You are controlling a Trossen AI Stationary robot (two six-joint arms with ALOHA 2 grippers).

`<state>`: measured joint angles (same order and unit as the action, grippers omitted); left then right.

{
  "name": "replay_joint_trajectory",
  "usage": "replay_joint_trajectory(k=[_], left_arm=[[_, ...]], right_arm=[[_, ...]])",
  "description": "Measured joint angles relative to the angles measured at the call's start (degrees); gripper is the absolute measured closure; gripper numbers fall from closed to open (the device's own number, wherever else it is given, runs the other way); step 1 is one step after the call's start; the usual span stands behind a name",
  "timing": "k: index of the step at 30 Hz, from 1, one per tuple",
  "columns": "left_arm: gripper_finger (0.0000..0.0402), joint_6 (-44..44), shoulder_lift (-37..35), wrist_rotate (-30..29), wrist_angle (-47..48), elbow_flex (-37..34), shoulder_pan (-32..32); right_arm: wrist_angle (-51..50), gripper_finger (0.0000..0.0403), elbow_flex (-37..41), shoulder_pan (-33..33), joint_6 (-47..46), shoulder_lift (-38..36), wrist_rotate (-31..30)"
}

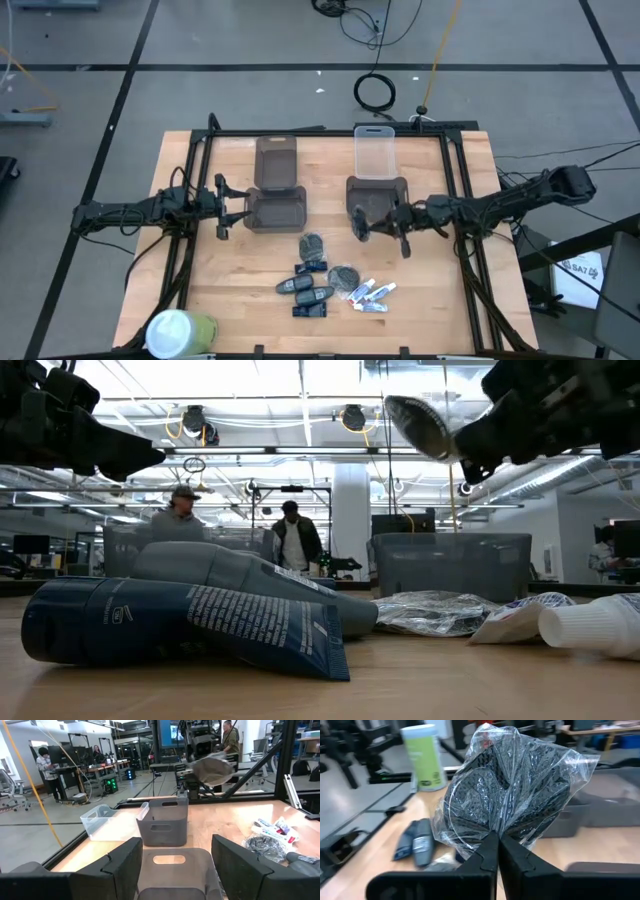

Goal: Pick & Place Travel size toiletries
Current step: Put the top right black hairbrush into the transparent bin

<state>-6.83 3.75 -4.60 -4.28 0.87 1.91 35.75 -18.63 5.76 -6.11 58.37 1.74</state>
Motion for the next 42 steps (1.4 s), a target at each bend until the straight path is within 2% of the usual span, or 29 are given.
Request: replay_joint_trajectory(k=[21, 42], left_arm=[[0.0167, 0.0, 0.0, 0.0, 0.0, 0.0, 0.0], [0.0167, 0.0, 0.0, 0.0, 0.0, 0.0, 0.0]], right_arm=[[0.0, 0.0403, 0.0, -19.4, -1.7, 0.0, -0.1], [0.0, 0.0403, 0.0, -32.9, -0.7, 0.0, 0.0]])
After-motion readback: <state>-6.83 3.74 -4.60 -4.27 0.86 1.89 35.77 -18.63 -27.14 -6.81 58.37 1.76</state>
